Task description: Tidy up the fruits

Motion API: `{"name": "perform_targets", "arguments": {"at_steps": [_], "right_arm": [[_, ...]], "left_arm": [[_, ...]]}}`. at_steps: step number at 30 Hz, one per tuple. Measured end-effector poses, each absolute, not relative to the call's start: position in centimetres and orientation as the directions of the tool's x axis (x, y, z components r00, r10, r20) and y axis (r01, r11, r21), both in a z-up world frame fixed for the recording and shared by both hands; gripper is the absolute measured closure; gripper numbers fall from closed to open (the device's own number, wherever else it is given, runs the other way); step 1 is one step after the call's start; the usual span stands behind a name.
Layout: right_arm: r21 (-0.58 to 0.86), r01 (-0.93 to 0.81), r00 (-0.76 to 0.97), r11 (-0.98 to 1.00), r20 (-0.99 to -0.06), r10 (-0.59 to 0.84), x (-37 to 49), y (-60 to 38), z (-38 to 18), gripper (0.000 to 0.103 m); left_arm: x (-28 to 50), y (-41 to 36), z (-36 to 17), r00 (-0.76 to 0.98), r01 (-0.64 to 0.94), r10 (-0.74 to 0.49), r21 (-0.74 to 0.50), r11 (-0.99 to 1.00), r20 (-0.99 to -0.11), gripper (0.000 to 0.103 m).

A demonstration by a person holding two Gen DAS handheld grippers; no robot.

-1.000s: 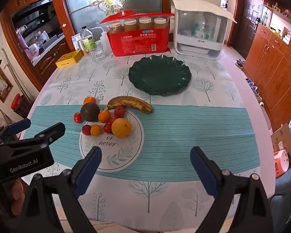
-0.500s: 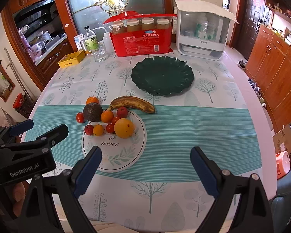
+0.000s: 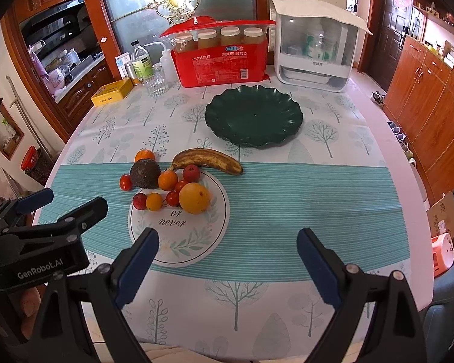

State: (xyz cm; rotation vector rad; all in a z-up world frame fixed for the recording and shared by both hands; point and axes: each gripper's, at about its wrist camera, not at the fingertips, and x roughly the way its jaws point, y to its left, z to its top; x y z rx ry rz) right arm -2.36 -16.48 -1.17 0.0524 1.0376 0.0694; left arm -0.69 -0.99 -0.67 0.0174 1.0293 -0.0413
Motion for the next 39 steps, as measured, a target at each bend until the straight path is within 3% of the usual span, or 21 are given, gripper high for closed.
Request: {"name": "perform_targets", "arguments": {"at_steps": [39], "right_arm": [[0.102, -0.068, 0.512, 0.992, -0.85, 0.123, -3.2, -16.5, -0.7, 0.01]], "left_arm": [[-2.5, 0.1, -0.4, 0.505, -0.027, 0.008, -0.007, 1.0, -0.863, 0.001]]}}
